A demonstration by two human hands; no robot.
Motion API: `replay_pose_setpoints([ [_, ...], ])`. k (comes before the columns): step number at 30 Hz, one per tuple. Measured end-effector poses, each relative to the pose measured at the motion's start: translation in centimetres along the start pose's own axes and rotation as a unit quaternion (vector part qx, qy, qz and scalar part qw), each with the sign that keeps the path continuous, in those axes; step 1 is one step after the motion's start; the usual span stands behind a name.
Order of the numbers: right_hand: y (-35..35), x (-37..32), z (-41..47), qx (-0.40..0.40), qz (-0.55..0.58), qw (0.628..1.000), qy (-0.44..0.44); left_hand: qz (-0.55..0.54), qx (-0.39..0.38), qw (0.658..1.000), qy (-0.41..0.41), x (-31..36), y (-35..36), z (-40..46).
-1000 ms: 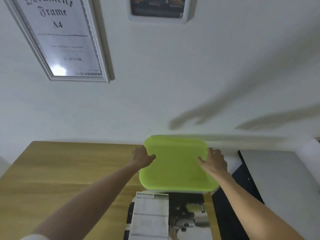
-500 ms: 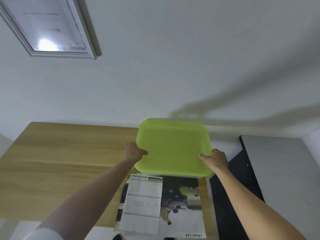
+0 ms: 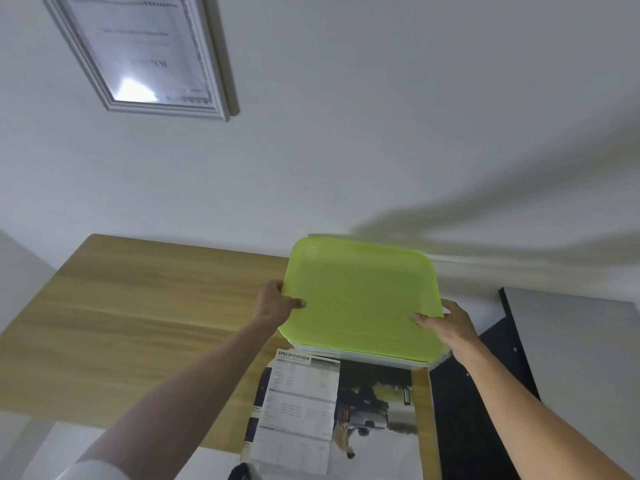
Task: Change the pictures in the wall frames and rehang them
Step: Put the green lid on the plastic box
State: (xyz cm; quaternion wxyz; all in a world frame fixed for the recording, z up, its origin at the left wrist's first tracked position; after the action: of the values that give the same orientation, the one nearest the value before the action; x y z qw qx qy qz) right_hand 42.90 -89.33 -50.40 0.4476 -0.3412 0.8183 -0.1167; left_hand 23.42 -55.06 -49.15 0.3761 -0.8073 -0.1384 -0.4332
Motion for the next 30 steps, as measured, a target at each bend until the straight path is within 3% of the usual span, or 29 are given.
replay_pose_setpoints([
  [9,5.9,-4.0,-4.2,0.013,-0.001,0.998,-0.057,-0.006,0.003,1.000,0.028,-3.1,-6.7,1.7],
  [14,13.6,-7.8,-6.8,0.012,0.001,0.996,-0.090,-0.035,0.018,0.999,0.026,-6.0,-14.6,3.2],
  [23,29.1,-12.9,-10.8,-0.020,-0.104,0.989,-0.104,-0.032,0.045,0.998,-0.025,-14.2,-28.2,7.0],
  [30,36.1,-13.7,-10.7,-0.033,-0.158,0.982,-0.095,-0.013,0.041,0.998,-0.048,-18.4,-32.0,10.0],
])
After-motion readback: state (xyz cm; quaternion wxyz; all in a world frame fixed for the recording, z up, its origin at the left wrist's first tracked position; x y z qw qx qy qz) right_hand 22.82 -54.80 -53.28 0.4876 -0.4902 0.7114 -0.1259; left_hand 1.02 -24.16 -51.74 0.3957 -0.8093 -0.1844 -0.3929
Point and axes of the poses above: each hand's wrist, its own z-axis towards the middle knuckle, its own y-axis out of the palm, x = y × z, the point moved 7 cm from there along z, towards the middle knuckle, and after that the axes turned 3 degrees about y, right-handed, at the moved point
